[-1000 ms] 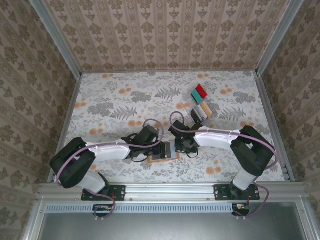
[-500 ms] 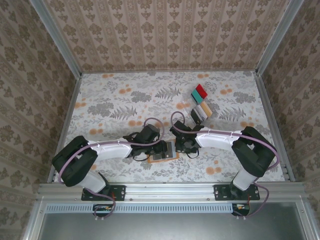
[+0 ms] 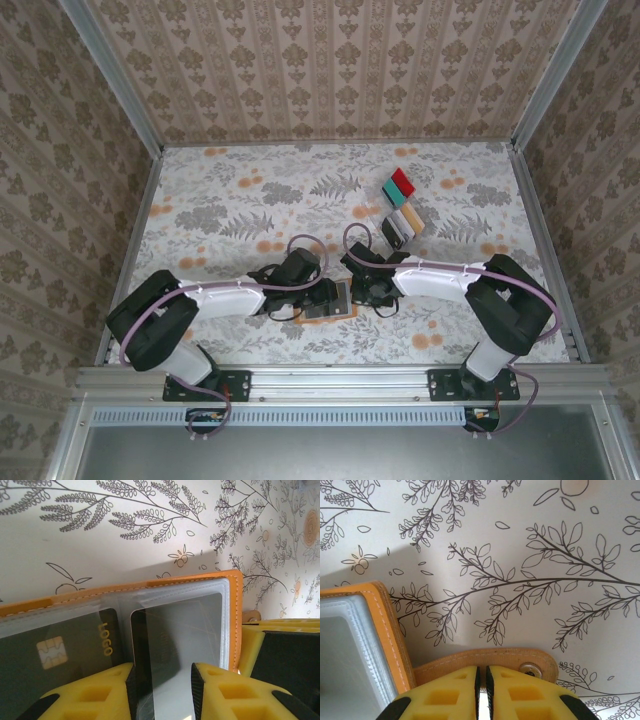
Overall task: Put the credit cards into the card holder
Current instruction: Insert the credit card into the card slot.
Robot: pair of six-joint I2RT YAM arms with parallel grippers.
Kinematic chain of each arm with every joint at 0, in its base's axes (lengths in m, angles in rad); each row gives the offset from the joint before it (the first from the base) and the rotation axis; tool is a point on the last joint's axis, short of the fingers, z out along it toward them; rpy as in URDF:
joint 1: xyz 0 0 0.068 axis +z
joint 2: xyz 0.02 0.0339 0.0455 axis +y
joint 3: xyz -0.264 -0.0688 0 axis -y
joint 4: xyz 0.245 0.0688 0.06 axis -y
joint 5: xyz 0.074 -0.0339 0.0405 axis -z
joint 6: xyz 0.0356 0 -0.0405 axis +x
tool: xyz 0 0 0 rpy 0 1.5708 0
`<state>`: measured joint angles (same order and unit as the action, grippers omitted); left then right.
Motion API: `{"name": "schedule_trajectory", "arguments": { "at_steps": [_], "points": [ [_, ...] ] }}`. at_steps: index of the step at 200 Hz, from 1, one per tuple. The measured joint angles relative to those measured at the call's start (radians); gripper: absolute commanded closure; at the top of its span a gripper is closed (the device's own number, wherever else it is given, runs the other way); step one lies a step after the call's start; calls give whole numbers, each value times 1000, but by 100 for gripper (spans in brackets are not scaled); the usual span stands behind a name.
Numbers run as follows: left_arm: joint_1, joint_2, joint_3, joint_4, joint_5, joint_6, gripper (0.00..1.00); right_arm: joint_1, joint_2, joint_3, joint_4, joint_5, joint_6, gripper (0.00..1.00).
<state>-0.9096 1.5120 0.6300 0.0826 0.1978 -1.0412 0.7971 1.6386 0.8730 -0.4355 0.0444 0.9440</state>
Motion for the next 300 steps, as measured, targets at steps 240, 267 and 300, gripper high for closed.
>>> {"name": "schedule_trajectory", "arguments": {
  "at_steps": [240,267,300],
  "points": [
    [0,17,0,60,12,-15,58,-1,-11,-17,21,-3,9,84],
    [0,18,0,61,13,-15,58,-1,-11,-18,21,-3,10,84],
    [0,18,0,61,14,-15,60,-1,-11,-18,21,-3,10,84]
  ]
}}
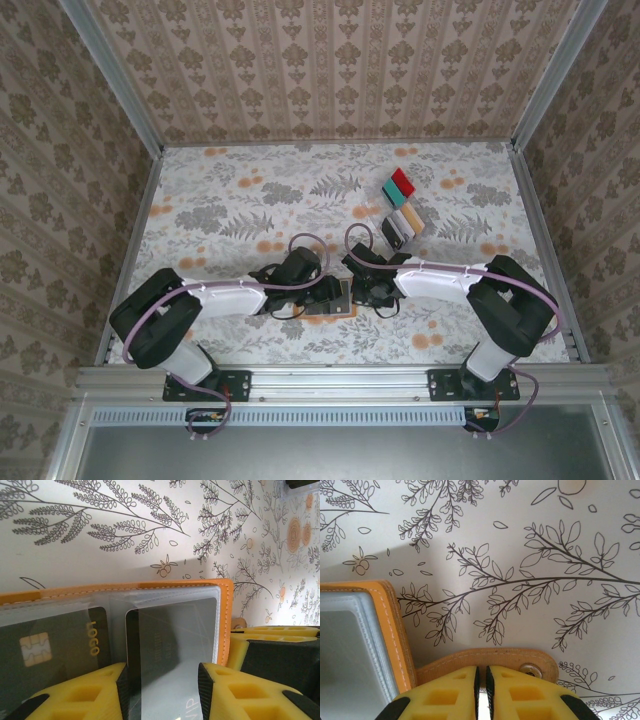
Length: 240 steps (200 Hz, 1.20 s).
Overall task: Put the credit cards into the card holder
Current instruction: Insert the credit card into the card slot, then rotate the storage box at the center of the table.
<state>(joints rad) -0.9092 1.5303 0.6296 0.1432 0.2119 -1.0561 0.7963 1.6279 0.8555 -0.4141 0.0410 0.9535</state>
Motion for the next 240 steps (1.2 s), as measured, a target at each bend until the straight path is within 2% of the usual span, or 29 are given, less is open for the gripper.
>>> {"name": "schedule_trajectory", "arguments": {
  "at_steps": [43,77,105,162,240],
  "points": [
    [5,0,0,-12,0,-18,67,0,0,0,0,0,0,84],
    [8,-6,0,-24,0,-42,59,0,-4,0,1,-3,11,83],
    [17,-43,-1,-47,0,-47,52,0,-8,0,4,-9,12,78],
    [42,-93,-1,-66,1,-43,51,-9,-94,7,-12,-21,-13,63],
    [46,-99,10,-113,0,-8,50,-53,-243,26,-58,-11,-61,59]
  ]
}}
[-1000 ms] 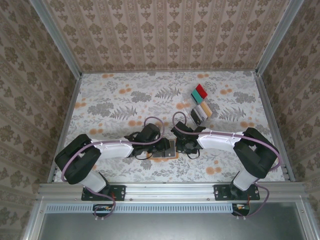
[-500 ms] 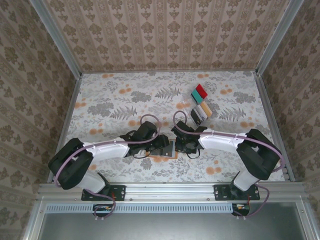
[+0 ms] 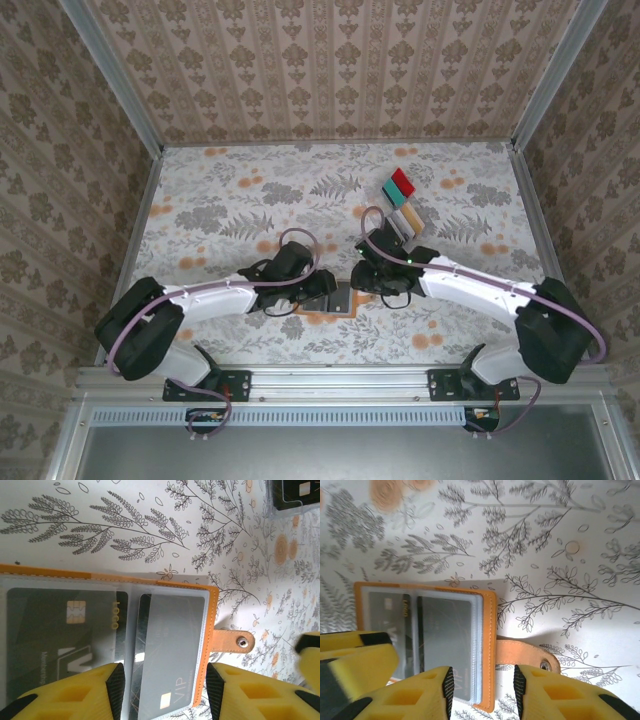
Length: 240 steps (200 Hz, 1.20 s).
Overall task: Put the credit cards into the card holder
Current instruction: Rotate the storage box at the center of the table.
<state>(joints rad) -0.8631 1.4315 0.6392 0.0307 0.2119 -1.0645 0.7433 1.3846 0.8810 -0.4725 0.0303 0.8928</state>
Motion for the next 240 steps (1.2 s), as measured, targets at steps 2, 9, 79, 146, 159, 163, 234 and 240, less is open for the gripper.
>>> {"name": "schedule_trajectory", "arguments": {
  "at_steps": [2,9,79,146,159,163,234,240],
  "points": [
    [0,-3,0,-2,-2,2,50,-3,-8,1,-5,2,-3,59],
    [0,-13,0,-8,-9,5,49,-14,-29,4,-16,11,-13,58],
    [0,-95,4,-51,-57,49,45,-335,-140,146,-126,41,-217,36],
    [20,-149,17,-72,-108,92,24,-689,-23,330,-139,-135,-365,28],
    [29,-158,26,-85,-114,101,21,-724,17,350,-138,-167,-382,27],
    [32,-161,28,-89,-116,102,21,-731,27,355,-138,-176,-388,27],
    [80,-168,71,-113,-114,128,15,-844,179,430,-130,-339,-427,26],
    [80,-165,77,-112,-110,131,14,-848,195,433,-129,-353,-426,26]
  ]
}}
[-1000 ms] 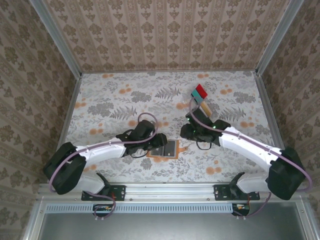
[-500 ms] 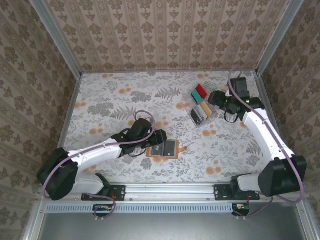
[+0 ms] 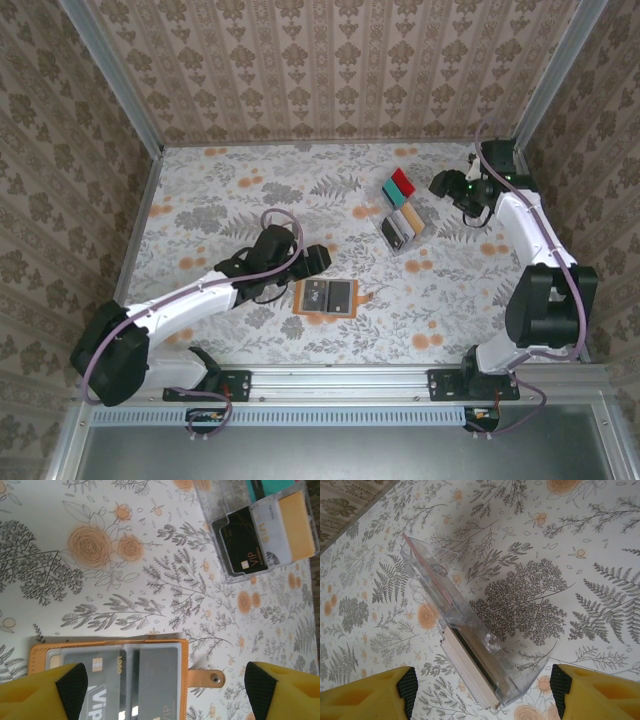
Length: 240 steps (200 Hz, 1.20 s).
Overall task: Put the credit cards into the card holder
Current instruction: Rotate the storage box at the center of the table.
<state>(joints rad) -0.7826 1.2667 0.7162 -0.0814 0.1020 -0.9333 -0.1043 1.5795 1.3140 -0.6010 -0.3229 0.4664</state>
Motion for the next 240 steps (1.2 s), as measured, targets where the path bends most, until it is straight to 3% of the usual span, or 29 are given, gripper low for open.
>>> {"name": "schedule_trajectory", "arguments": {
  "at_steps": [93,158,203,240],
  "points": [
    [8,32,32,6,32,13,14,36,188,2,88,-232,30,29],
    [8,32,31,7,32,11,14,95,206,-40,100,-258,18,32],
    [8,32,29,16,38,11,14,159,203,-57,82,-237,-19,33],
    [8,32,28,21,44,11,14,220,127,-48,-13,-71,-49,31]
  ]
}}
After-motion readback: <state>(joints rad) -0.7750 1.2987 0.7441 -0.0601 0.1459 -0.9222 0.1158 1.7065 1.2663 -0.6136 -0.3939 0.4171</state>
